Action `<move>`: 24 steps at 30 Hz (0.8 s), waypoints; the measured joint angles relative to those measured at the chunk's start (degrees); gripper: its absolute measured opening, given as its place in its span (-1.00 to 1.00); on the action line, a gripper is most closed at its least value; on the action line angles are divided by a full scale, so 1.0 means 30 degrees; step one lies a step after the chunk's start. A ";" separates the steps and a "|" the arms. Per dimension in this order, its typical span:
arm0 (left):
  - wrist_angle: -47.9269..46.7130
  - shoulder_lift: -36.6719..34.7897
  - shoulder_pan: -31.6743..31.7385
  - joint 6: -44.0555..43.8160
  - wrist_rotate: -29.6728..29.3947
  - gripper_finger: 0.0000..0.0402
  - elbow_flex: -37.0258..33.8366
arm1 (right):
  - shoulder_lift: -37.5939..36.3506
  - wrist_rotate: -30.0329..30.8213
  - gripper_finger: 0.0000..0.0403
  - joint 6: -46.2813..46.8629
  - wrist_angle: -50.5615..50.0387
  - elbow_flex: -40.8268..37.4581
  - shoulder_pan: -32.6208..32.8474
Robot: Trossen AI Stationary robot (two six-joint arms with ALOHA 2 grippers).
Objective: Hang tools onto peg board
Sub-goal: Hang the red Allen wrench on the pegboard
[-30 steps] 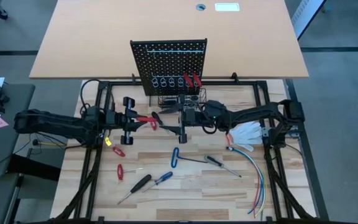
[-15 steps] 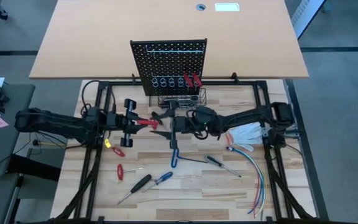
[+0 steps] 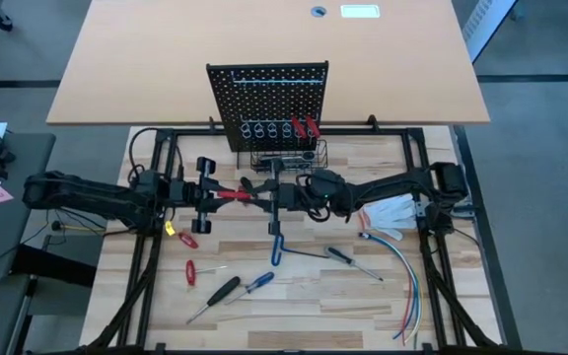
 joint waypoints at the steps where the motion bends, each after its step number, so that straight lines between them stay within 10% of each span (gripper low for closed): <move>1: -0.0325 -0.0086 0.0000 -0.0001 -0.0243 -0.77 0.0007 | -0.0228 0.0610 -0.82 -0.0082 -0.0410 -0.0014 0.0123; 10: -1.2256 -0.4058 0.0838 0.1125 -0.6270 -0.12 0.2678 | -0.4695 1.0795 -0.82 -0.1291 -0.6405 0.0059 0.1131; 24: -1.6717 -0.6043 0.0875 0.0870 -0.7685 0.02 0.3774 | -0.5003 1.1879 -0.82 0.0576 -0.8515 -0.0435 -0.3475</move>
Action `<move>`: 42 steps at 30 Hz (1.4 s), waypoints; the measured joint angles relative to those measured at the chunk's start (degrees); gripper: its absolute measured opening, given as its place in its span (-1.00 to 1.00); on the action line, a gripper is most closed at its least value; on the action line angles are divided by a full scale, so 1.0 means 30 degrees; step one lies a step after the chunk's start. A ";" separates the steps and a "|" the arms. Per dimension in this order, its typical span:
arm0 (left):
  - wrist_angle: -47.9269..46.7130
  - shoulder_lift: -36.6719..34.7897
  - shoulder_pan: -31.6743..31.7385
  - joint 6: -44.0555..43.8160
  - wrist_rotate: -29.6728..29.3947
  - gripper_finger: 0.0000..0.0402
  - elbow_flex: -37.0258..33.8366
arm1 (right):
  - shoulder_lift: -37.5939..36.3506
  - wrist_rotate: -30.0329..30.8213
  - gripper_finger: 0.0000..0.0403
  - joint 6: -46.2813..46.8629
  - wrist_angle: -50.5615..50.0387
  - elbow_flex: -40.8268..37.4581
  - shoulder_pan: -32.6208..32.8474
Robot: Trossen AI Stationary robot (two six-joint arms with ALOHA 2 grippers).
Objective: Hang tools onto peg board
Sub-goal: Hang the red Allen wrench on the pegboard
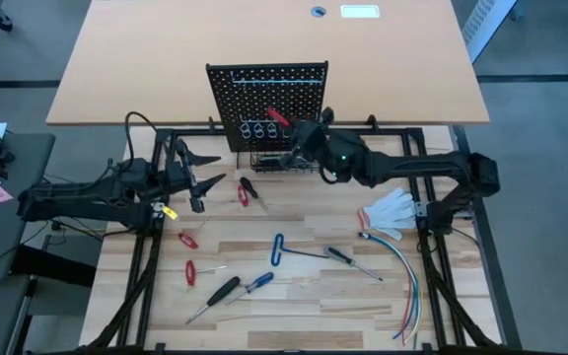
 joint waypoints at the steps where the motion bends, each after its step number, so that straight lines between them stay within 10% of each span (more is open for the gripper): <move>1: 0.0000 0.0007 0.0000 0.0000 -0.0005 0.02 0.0000 | 0.0000 -0.0001 -0.82 0.0065 0.0030 -0.0053 -0.0142; 24: 0.0122 0.0007 0.0007 -0.0444 0.0039 0.02 -0.0007 | 0.1496 0.1020 -0.81 0.1441 -0.0897 -0.1036 -0.1551; 42: -0.0109 0.0000 -0.0018 -0.0458 0.0053 0.02 -0.0007 | -0.0385 0.1013 0.03 -0.0600 -0.2375 -0.1036 0.0026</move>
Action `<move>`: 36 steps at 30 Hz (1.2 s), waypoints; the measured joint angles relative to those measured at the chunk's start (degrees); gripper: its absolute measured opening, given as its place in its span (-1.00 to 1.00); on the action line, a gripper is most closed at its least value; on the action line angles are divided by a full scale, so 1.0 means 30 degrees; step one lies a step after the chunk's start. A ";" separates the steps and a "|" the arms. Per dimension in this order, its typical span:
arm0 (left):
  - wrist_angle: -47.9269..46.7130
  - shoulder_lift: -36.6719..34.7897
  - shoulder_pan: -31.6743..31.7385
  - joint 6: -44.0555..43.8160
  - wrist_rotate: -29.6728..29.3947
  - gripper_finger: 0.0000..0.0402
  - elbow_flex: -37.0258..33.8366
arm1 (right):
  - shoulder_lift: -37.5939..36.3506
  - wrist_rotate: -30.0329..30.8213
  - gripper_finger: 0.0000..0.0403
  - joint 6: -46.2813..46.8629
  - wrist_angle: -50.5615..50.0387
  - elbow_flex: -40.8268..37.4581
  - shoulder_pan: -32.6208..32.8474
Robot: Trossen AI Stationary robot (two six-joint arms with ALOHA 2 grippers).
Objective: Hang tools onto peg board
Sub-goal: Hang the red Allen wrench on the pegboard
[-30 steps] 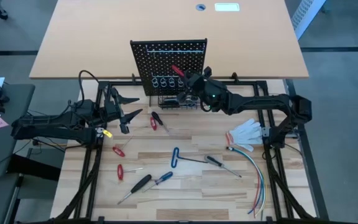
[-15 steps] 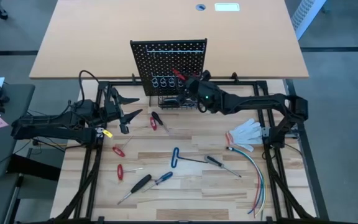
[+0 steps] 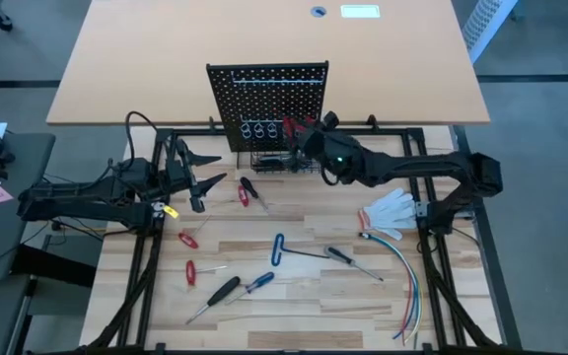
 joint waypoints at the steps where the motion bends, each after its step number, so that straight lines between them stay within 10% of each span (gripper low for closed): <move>1: -0.0177 0.0000 -0.0042 0.0152 0.0000 0.02 0.0000 | -0.0252 0.0000 0.05 -0.0304 0.0028 0.0000 0.0375; 7: -0.3353 0.0344 -0.0215 0.1304 0.0011 0.02 0.0648 | -0.0615 -0.0539 0.05 -0.0947 -0.0774 0.0015 0.2941; 14: -0.9016 0.3067 -0.0133 -0.1717 0.0508 0.02 0.1931 | 0.1101 -0.7792 0.03 0.1652 -0.3216 -0.1065 0.5249; 23: -0.9858 0.9040 -0.0113 -0.3629 0.0597 0.02 0.1896 | 0.5225 -1.1110 -0.03 0.3520 0.2940 -0.2520 0.7517; 36: 0.0022 1.1183 0.4801 -0.2816 0.3272 -0.23 -0.5028 | 0.6821 -1.1132 -0.09 0.5514 0.4557 -0.2499 0.7290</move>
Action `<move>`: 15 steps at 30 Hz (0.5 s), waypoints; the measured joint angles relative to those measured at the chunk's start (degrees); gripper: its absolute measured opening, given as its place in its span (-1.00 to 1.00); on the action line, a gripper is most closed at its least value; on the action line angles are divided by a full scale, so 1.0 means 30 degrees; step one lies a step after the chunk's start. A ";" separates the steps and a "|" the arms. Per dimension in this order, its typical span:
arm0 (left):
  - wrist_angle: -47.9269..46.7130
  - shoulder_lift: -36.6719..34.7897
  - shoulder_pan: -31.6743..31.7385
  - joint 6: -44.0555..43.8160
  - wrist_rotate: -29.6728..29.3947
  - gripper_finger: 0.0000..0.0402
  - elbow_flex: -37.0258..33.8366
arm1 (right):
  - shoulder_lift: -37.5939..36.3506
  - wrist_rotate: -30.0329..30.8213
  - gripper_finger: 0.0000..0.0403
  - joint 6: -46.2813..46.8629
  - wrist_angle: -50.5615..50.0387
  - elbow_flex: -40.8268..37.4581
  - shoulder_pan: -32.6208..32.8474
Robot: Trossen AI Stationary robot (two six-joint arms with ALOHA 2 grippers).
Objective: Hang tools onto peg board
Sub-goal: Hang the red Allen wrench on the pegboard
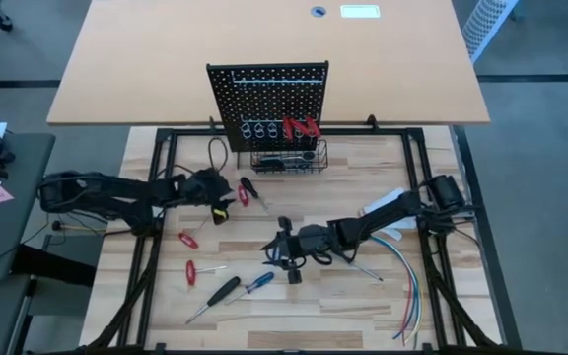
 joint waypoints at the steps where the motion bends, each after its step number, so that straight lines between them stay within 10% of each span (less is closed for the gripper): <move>1: 0.1059 0.0000 0.0276 0.0440 0.0826 -0.25 -0.0570 | 0.0001 0.0000 -0.09 -0.0077 -0.0117 -0.0007 -0.0050; 15: 0.6084 0.2024 0.0870 0.2181 0.1663 -0.39 -0.2440 | -0.0039 0.0007 -0.09 -0.0407 -0.0081 -0.0007 -0.0292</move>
